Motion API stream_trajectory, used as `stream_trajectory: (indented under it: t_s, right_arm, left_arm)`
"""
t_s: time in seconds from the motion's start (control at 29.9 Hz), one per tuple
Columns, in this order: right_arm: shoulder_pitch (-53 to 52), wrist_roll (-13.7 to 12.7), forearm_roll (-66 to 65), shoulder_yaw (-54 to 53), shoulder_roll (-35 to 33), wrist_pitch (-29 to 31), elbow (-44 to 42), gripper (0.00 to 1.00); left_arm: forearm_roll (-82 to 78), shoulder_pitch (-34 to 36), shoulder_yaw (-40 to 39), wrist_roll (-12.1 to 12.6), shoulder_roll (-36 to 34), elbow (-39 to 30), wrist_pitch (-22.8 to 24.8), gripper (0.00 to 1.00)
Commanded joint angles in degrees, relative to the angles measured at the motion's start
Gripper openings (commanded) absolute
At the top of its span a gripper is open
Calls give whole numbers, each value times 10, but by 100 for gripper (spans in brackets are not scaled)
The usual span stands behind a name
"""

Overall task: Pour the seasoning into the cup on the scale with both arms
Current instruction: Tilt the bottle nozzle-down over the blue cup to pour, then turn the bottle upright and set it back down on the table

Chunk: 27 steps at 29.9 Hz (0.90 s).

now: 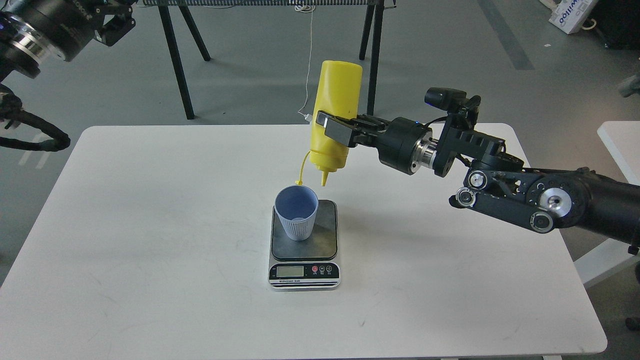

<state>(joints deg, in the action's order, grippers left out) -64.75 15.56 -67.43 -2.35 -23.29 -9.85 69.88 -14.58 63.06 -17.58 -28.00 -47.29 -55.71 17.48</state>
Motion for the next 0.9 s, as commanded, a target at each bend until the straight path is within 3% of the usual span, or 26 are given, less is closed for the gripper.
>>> stream_trajectory:
  t_s: [0.0, 0.13, 0.53, 0.87]
  right_arm:
    - [2, -2, 2, 0, 0, -1, -2, 29]
    - [26, -8, 54, -31, -21, -1, 3, 29]
    - [145, -9, 483, -174, -148, 83, 57, 29]
    - [311, -8, 816, -258, -173, 275, 56, 29]
  left_arm:
    - [1, 0, 0, 0, 0, 0, 0, 99]
    - [1, 0, 0, 0, -1, 0, 0, 99]
    - [0, 0, -6, 0, -1, 0, 2, 99]
    - [0, 0, -7, 0, -3, 0, 1, 99]
